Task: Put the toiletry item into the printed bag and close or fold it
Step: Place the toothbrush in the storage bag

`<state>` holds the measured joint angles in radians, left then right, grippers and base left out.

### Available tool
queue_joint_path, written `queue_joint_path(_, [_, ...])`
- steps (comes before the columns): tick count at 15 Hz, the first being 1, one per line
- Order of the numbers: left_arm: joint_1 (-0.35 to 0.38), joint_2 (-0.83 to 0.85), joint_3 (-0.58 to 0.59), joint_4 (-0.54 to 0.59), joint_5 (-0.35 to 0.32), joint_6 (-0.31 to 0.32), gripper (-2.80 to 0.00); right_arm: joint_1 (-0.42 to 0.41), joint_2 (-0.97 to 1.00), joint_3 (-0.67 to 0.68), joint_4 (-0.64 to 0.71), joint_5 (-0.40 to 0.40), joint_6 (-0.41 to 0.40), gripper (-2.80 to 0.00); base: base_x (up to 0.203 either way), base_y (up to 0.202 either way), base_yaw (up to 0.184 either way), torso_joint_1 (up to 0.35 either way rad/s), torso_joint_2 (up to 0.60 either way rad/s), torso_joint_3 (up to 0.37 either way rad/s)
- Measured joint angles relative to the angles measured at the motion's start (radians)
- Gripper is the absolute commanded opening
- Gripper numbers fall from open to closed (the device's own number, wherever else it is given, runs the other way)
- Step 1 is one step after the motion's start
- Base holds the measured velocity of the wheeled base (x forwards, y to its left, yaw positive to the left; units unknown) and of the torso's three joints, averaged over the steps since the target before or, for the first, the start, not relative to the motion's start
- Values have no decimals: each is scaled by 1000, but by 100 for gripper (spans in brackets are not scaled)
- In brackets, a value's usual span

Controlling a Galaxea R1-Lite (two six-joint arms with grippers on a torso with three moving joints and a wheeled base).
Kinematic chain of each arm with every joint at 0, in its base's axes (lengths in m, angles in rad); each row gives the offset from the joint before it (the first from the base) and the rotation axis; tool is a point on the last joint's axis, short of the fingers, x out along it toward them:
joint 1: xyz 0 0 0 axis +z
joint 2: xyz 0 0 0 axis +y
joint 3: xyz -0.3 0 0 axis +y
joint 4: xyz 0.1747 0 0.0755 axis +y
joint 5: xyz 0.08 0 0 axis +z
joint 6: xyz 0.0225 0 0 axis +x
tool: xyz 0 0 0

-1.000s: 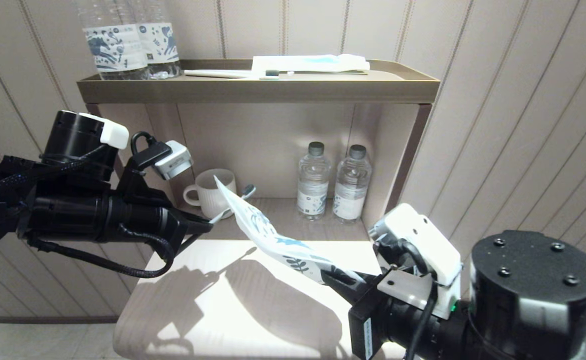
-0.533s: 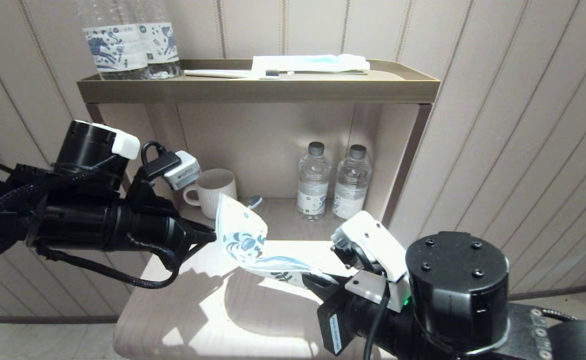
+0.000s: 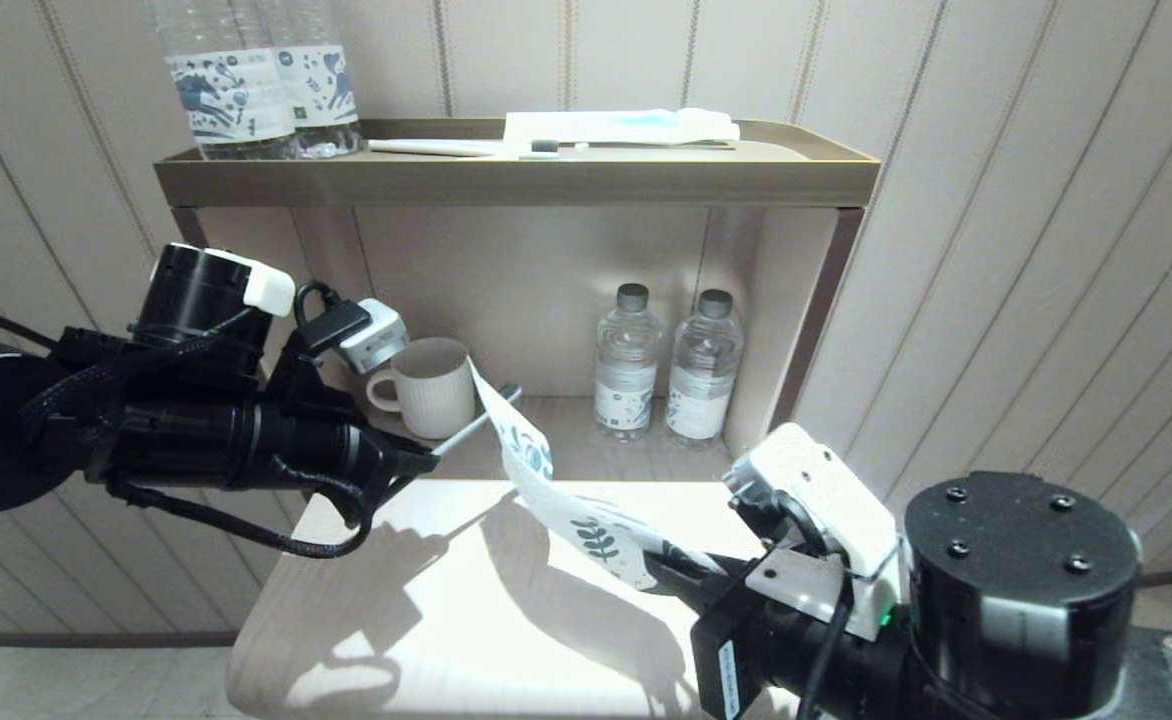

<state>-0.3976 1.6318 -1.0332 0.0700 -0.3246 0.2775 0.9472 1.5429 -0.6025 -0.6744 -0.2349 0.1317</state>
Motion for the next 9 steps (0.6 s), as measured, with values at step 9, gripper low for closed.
queue_joint_path(9, [39, 30, -3, -28, 13, 4, -280, -9, -42, 56, 3, 1, -1, -280, 0, 0, 0, 0, 0, 0])
